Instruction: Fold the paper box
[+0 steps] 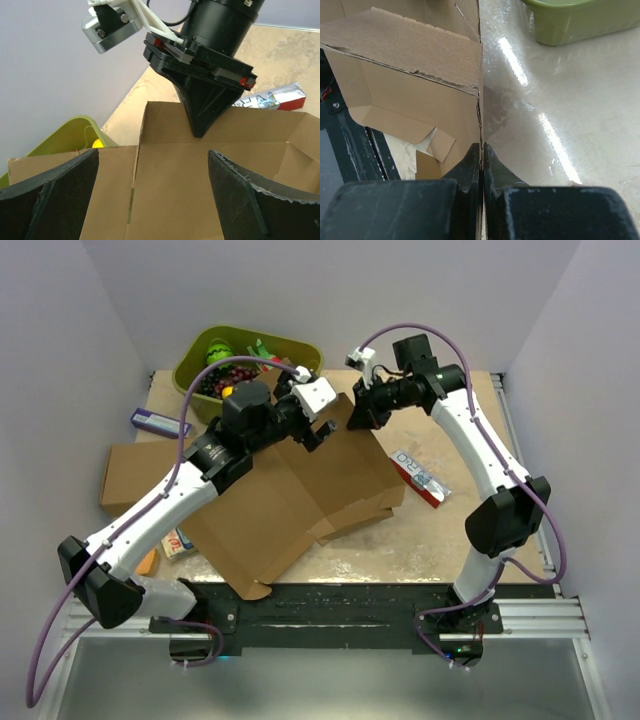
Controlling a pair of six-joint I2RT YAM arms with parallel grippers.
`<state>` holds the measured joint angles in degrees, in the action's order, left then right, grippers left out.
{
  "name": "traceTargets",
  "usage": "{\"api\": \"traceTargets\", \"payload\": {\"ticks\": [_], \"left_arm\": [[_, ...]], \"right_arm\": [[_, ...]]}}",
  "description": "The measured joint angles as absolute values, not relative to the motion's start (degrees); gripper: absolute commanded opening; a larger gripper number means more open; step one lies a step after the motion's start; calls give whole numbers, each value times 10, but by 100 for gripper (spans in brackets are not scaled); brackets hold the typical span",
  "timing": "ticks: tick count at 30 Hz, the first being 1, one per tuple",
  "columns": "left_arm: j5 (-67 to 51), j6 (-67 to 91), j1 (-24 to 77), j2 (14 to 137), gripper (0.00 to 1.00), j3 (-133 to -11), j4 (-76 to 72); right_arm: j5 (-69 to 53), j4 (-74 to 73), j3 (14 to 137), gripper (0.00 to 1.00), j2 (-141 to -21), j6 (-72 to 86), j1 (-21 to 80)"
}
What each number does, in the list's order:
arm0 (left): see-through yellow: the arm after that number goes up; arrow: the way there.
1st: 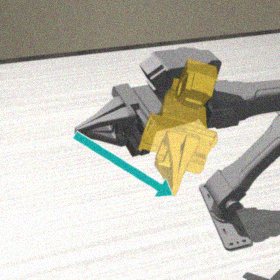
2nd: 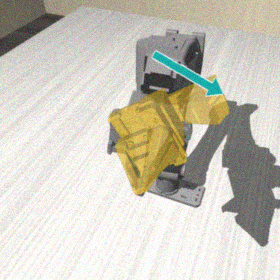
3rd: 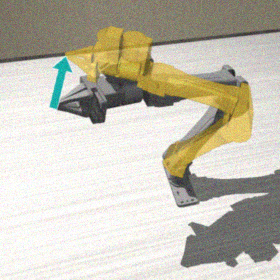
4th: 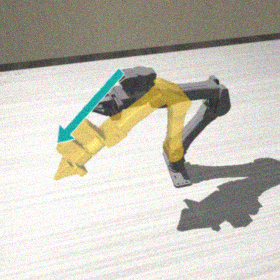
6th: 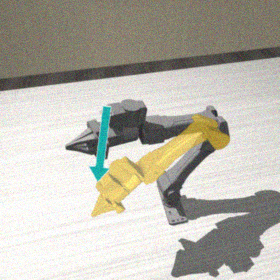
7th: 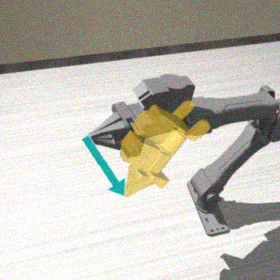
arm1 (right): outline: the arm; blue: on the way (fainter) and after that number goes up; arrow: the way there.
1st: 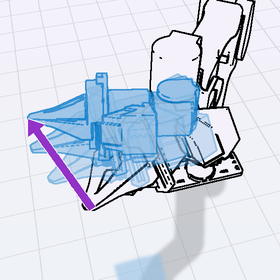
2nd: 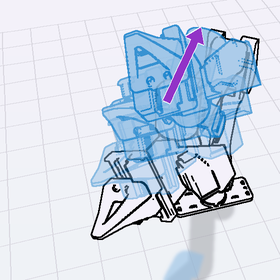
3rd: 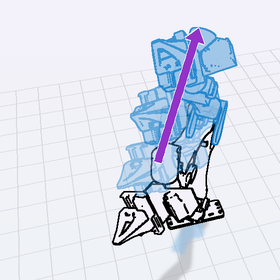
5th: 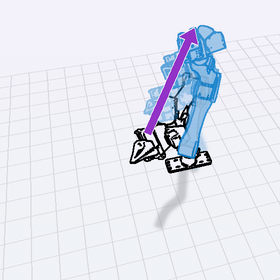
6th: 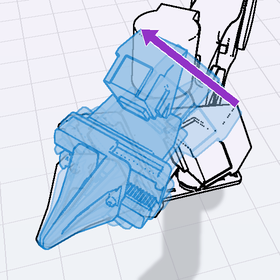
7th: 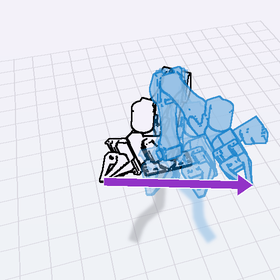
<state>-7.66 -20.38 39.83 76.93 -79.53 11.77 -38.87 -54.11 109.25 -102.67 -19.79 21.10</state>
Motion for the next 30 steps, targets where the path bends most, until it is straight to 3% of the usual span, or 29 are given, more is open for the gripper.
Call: {"api": "traceTargets", "payload": {"ticks": [6, 8, 9, 10, 12, 13, 15, 17, 19, 22, 30], "left_arm": [[-66, -208, 398, 775, 79, -780, 89], [-66, -208, 398, 784, 67, -779, 84], [-66, -209, 398, 790, 61, -779, 81], [-66, -209, 398, 795, 44, -779, 80], [-68, -207, 398, 805, 27, -779, 77], [-69, -207, 398, 809, 13, -779, 77], [-71, -208, 398, 816, 0, -779, 73], [-64, -209, 397, 819, 0, -775, 60], [-52, -205, 398, 819, 0, -764, 52], [-22, -196, 399, 819, 0, -736, 38], [44, -126, 361, 818, 0, -704, 42]], "right_arm": [[-400, -538, 1089, 0, -1027, -202, 211], [-401, -536, 1086, 0, -1027, -203, 211], [-401, -536, 1086, 0, -1027, -203, 211], [-402, -535, 1085, 0, -1027, -204, 211], [-404, -534, 1084, 0, -1027, -205, 211], [-405, -533, 1083, 9, -1027, -205, 211], [-410, -529, 1079, 26, -1027, -205, 211], [-415, -521, 1067, 63, -1023, -195, 211], [-409, -494, 1040, 84, -1011, -170, 210], [-369, -430, 970, 91, -966, -103, 208], [-175, -165, 630, 90, -669, 178, 173]]}}
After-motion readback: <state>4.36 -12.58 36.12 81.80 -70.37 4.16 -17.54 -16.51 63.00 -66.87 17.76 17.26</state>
